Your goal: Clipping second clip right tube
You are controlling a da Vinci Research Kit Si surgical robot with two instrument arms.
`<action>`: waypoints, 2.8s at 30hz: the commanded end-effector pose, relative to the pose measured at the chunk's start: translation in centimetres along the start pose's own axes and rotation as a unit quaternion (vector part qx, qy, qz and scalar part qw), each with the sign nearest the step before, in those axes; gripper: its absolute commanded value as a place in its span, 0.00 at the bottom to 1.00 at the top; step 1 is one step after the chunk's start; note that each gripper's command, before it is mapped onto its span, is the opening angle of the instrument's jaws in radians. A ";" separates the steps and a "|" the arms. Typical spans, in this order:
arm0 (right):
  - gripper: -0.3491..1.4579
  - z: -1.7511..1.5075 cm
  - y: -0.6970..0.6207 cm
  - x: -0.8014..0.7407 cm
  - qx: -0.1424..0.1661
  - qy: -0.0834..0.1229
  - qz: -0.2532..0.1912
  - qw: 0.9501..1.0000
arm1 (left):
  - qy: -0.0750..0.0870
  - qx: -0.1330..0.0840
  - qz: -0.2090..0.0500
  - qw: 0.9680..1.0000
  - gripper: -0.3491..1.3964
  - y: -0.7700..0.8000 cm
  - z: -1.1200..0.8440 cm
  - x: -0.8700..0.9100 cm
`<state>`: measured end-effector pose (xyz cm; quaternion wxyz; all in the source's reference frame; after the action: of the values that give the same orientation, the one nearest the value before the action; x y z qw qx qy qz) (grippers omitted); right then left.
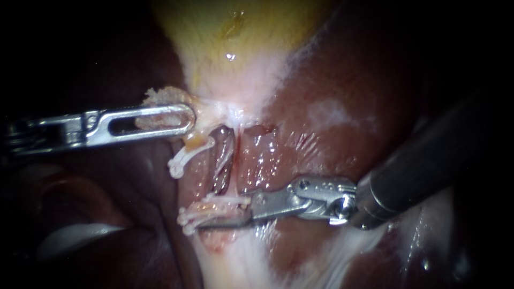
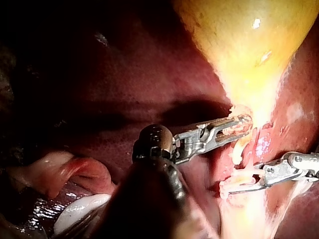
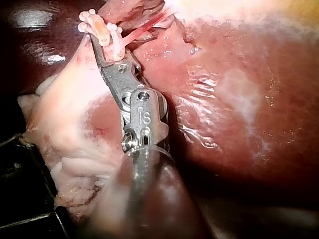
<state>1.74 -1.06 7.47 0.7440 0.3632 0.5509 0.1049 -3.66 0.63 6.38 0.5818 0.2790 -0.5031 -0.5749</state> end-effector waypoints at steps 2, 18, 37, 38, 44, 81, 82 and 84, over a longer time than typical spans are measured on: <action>0.10 0.00 0.00 0.00 0.000 0.000 0.000 1.000 | 0.000 0.000 0.000 1.000 0.00 0.00 0.00 0.00; 0.27 0.00 0.00 0.00 0.000 0.000 0.000 1.000 | 0.000 0.000 0.000 1.000 0.00 0.00 0.00 0.00; 0.47 0.00 0.08 0.00 -0.028 0.016 -0.015 0.999 | 0.000 0.000 0.000 1.000 0.00 0.00 0.00 0.01; 0.47 -0.01 0.07 0.00 -0.028 0.016 -0.018 0.999 | 0.000 0.000 0.000 1.000 0.00 0.01 0.00 0.00; 0.47 -0.18 0.06 0.08 -0.035 0.017 -0.026 0.999 | 0.000 0.000 0.000 1.000 0.00 0.01 0.00 0.00; 0.47 -0.97 0.03 0.33 -0.058 0.023 -0.037 0.997 | 0.000 0.000 0.000 1.000 0.00 0.01 0.00 0.00; 0.47 -0.97 0.03 0.33 -0.059 0.025 -0.028 0.998 | 0.000 0.000 0.000 1.000 0.00 0.01 0.00 0.00; 0.47 -0.97 0.03 0.34 -0.058 0.030 -0.010 0.998 | 0.000 0.000 0.000 1.000 0.00 0.01 0.00 0.00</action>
<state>1.01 -0.44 7.12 0.7449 0.3147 0.5698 0.1462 -3.66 0.62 6.39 0.5819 0.2787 -0.5031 -0.5750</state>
